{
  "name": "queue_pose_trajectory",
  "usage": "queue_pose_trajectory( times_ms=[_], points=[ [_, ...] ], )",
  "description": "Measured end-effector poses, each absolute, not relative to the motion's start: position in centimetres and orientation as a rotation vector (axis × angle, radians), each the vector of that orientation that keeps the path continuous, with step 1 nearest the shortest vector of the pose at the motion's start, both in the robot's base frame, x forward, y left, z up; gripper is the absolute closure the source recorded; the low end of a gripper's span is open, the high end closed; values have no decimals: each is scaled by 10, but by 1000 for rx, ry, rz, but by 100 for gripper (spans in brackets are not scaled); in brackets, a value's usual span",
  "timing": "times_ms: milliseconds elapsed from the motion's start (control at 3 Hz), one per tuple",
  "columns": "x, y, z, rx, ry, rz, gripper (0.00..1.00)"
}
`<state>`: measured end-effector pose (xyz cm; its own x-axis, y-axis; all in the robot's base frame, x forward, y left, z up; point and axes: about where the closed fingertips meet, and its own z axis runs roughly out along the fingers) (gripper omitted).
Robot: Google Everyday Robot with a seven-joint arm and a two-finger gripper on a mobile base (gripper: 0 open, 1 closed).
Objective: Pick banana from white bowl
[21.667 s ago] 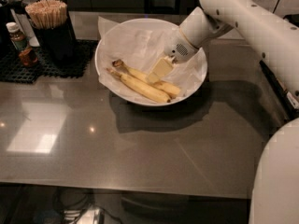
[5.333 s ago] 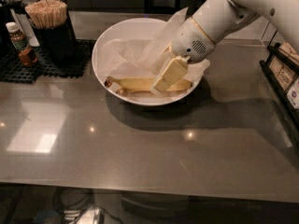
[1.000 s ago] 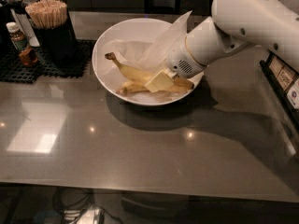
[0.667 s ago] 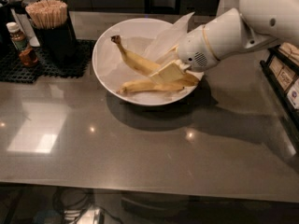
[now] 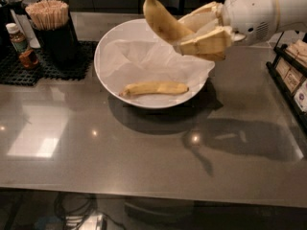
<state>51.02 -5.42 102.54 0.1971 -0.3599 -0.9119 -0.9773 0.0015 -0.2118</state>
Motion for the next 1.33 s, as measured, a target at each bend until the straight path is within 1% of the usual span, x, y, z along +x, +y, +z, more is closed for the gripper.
queue_pose_trajectory(
  times_ms=[333, 667, 1000, 1333],
  points=[
    [468, -71, 1063, -1609, 1113, 834, 100],
    [423, -65, 1082, -1720, 1006, 709, 100],
    [374, -34, 1079, -1817, 1034, 505, 100],
    [369, -21, 1071, -1803, 1100, 439, 100]
  ],
)
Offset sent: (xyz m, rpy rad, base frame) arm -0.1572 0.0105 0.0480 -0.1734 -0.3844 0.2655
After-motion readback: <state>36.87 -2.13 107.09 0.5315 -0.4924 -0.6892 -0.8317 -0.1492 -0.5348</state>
